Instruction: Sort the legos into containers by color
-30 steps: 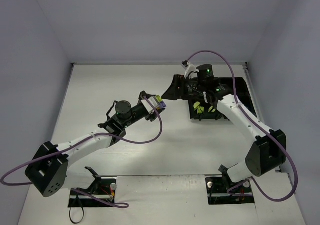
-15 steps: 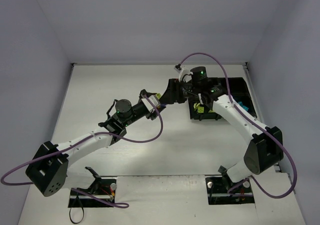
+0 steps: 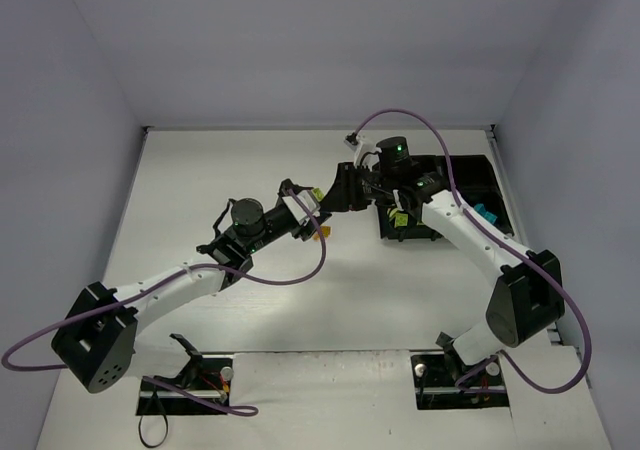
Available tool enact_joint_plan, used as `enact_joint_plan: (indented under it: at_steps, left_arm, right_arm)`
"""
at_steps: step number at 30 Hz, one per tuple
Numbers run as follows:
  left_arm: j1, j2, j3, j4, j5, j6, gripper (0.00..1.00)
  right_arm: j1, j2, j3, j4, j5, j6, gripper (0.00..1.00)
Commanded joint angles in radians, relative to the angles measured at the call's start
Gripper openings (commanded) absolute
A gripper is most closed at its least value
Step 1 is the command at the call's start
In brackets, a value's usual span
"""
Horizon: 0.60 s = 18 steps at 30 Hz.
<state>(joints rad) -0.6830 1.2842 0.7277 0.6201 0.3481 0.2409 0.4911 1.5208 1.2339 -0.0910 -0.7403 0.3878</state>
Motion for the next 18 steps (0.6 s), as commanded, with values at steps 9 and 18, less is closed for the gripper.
enact_joint_plan:
  at_steps: [9, 18]
  left_arm:
    - [0.008, -0.054, 0.032, 0.009, 0.014, 0.006, 0.59]
    - [0.011, -0.075, -0.04, 0.016, -0.035, -0.018, 0.6]
  right_arm:
    - [0.009, -0.007, 0.024, 0.042, -0.002, -0.021, 0.0]
    - [0.004, 0.01, 0.002, 0.04, 0.041, -0.047, 0.0]
